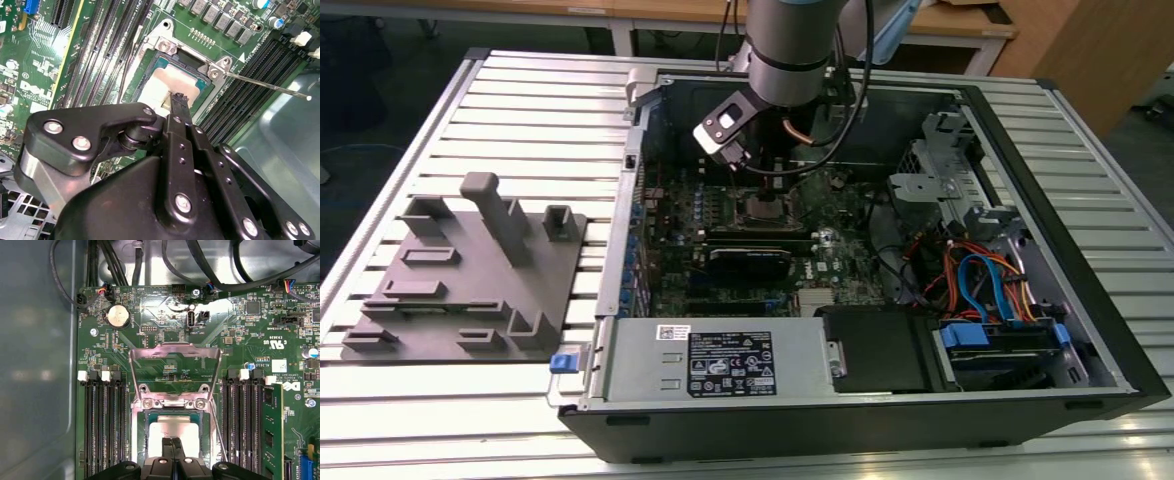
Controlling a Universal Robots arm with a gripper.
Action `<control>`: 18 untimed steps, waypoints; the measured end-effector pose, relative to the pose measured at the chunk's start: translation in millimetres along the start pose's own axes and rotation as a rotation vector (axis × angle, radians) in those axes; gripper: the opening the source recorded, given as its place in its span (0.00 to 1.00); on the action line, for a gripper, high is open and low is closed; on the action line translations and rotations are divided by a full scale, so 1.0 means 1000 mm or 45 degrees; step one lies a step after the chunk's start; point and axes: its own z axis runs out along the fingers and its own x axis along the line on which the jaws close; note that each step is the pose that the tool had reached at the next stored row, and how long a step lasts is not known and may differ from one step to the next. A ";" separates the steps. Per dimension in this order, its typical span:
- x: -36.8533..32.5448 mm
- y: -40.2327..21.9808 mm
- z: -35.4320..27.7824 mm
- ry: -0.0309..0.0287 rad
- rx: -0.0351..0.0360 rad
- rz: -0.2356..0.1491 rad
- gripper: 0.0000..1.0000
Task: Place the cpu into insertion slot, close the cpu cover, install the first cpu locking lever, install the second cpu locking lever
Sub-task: 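Close the cpu cover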
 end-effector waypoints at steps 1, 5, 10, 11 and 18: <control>0.0000 0.0000 0.0000 0.0006 0.0000 0.000 0.11; 0.0000 0.0000 -0.0008 0.0041 0.0005 0.000 0.11; 0.0001 0.0001 -0.0016 0.0110 0.0005 0.000 0.11; 0.0001 0.0001 -0.0018 0.0110 0.0006 0.000 0.11; 0.0002 0.0001 -0.0030 0.0110 0.0006 0.000 0.11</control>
